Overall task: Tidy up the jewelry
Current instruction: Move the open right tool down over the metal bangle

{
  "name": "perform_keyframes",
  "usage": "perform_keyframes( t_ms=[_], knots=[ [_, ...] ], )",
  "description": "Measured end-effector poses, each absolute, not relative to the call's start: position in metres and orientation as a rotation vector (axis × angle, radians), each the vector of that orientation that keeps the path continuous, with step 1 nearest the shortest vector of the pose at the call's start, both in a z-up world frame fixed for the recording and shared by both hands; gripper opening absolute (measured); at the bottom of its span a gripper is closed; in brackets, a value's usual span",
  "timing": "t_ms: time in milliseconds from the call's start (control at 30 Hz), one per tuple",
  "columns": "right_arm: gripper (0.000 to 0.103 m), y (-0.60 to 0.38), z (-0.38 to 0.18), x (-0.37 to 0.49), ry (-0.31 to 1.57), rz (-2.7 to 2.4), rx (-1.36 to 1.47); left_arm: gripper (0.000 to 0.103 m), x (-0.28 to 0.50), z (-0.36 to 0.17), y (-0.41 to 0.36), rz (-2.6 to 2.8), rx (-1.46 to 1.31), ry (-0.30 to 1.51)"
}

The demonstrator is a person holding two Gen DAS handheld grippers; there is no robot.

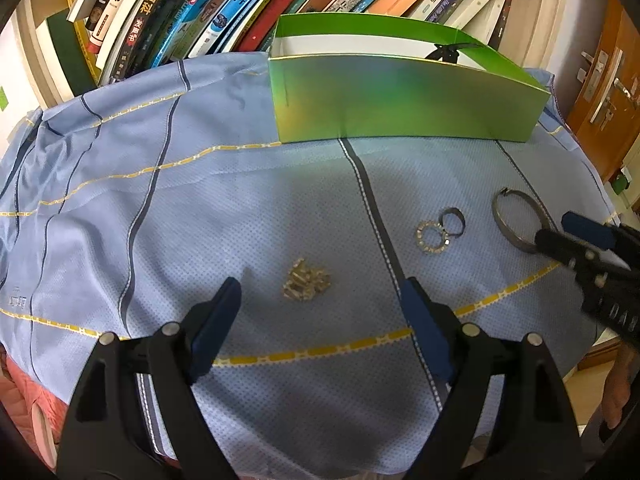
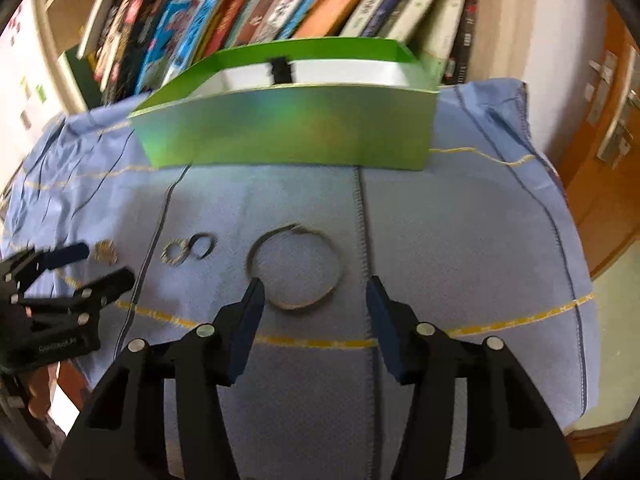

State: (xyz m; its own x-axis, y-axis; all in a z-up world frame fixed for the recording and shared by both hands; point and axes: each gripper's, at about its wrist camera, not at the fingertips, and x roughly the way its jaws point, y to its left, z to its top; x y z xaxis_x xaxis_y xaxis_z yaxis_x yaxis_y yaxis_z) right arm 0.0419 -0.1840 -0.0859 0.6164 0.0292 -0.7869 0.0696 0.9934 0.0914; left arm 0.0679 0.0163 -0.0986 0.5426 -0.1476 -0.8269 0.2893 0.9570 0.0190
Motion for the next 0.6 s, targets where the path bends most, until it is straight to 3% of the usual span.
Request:
perform_keyframes(
  t_ms=[367, 600],
  knots=[
    [0.053, -0.166, -0.094, 0.036, 0.949, -0.087, -0.03, 0.083, 0.065, -0.098, 0.013, -0.27, 0.169, 0.965],
    [0.053, -0.164, -0.082, 0.027, 0.905, 0.025, 0.04, 0.083, 0.066, -0.099, 0.013, -0.272, 0.171, 0.969]
  ],
)
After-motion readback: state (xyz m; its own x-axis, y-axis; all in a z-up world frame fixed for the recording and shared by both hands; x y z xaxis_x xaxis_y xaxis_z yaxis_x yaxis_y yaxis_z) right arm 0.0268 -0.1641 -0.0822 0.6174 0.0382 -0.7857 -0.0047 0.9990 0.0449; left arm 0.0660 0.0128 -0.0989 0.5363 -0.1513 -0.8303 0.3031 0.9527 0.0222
